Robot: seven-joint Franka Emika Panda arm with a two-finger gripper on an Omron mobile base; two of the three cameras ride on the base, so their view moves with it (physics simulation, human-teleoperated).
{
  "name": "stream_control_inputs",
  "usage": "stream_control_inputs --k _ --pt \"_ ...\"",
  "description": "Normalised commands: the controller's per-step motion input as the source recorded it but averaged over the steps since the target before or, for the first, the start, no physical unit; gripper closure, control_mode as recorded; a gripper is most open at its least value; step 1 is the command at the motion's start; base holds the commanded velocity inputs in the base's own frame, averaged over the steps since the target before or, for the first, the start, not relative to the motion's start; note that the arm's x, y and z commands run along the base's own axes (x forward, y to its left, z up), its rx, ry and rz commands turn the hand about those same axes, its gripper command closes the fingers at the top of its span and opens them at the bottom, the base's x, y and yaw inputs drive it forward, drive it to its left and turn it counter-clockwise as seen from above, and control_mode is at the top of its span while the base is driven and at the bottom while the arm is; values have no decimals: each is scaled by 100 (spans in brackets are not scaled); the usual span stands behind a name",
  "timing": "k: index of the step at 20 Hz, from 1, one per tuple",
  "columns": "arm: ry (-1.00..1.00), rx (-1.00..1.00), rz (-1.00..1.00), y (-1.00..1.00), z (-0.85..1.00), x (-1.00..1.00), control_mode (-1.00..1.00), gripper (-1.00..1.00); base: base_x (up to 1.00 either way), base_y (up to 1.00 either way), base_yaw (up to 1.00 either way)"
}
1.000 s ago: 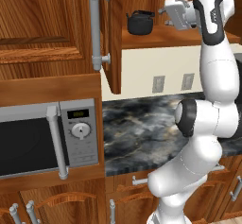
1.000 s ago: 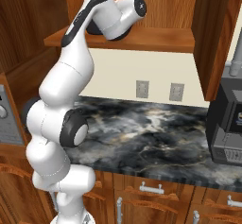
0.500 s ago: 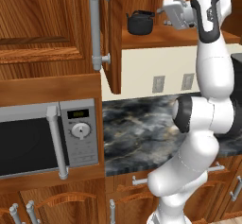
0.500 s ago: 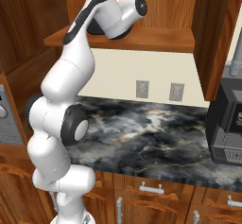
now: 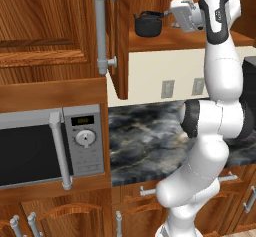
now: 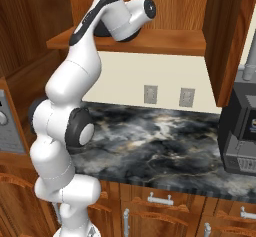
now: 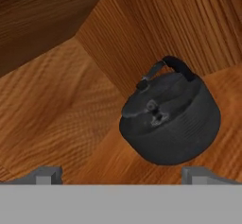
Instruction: Open the cabinet, pick the kettle from the cabinet, and place it in the sink.
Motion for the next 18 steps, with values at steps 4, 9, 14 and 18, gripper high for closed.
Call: stream_control_inputs --k 4,9,14,18 --pt "0 0 0 -1 0 20 -100 -100 0 0 0" --pt "0 0 0 0 0 23 -100 -100 0 0 0" --pt "0 0 0 -5 0 18 -100 -100 0 0 0" --pt "0 0 0 -6 1 18 -100 -100 0 0 0"
